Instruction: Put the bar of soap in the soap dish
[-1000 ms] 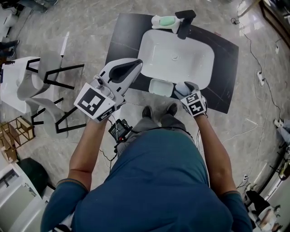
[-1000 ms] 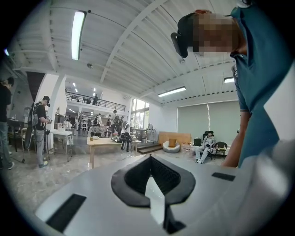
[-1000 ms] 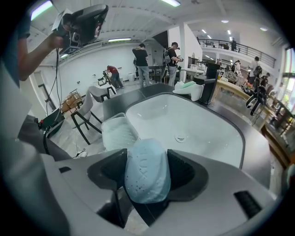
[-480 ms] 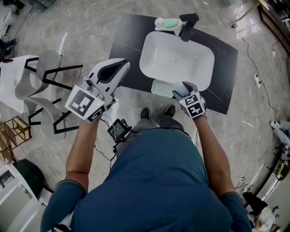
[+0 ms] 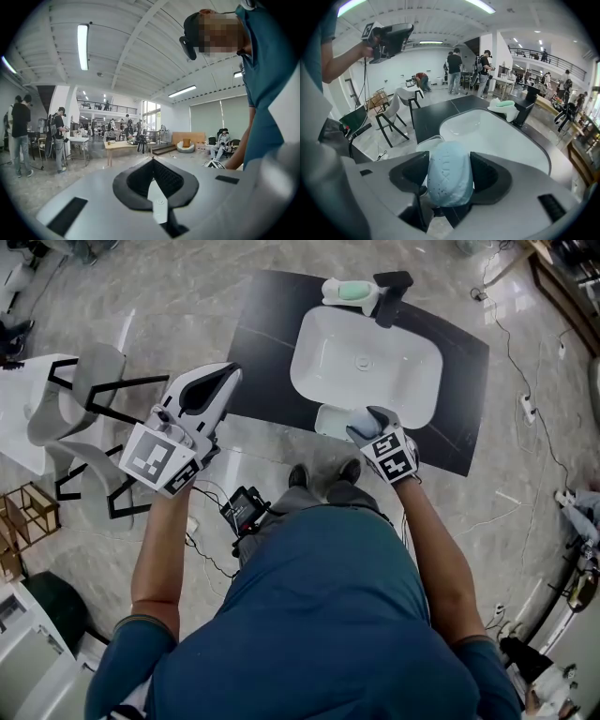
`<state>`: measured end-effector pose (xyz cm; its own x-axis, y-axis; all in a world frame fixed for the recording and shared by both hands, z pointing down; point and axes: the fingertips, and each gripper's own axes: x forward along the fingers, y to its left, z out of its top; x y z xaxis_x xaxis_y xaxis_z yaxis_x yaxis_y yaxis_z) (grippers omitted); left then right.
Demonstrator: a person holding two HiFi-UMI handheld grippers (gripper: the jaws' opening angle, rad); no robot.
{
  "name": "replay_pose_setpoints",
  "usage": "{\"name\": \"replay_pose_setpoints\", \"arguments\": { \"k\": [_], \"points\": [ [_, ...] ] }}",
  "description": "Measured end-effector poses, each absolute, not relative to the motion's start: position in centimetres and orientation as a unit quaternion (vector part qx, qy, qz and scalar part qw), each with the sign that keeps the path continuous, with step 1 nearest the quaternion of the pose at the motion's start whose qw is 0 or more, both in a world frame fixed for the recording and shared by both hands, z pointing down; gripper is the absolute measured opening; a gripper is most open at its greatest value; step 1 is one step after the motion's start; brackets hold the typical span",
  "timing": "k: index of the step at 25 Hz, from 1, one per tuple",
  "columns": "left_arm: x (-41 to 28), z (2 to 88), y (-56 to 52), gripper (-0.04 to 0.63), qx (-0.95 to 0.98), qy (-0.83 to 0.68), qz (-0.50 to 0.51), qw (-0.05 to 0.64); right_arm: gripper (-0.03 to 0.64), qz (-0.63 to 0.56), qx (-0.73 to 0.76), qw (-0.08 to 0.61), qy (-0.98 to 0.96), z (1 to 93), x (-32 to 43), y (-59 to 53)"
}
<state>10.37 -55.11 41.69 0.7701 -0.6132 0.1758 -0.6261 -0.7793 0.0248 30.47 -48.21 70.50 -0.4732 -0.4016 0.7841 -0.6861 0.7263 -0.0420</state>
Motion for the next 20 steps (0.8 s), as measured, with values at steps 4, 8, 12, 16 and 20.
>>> {"name": "replay_pose_setpoints", "arguments": {
  "k": [4,8,12,16,20],
  "points": [
    [9.1,41.8,-54.8,0.002,0.937,-0.339,0.081,0.041,0.284,0.173,0.311,0.403,-0.843,70.7,29.1,-48.0],
    [8.3,41.8,-54.4,0.002,0.934,-0.345,0.08,0.043,0.284,0.165,0.295,0.417,-0.844,70.9,28.0,-47.8],
    [7.5,41.8,-54.0,0.002,0.932,-0.351,0.081,0.043,0.284,0.162,0.281,0.423,-0.846,71.4,26.9,-47.5],
    [6.8,41.8,-53.6,0.002,0.93,-0.356,0.08,0.045,0.284,0.158,0.269,0.432,-0.846,71.7,26.1,-47.3],
    [6.3,42.0,-53.1,0.002,0.929,-0.358,0.081,0.049,0.284,0.156,0.259,0.438,-0.847,72.2,25.2,-47.0]
  ]
}}
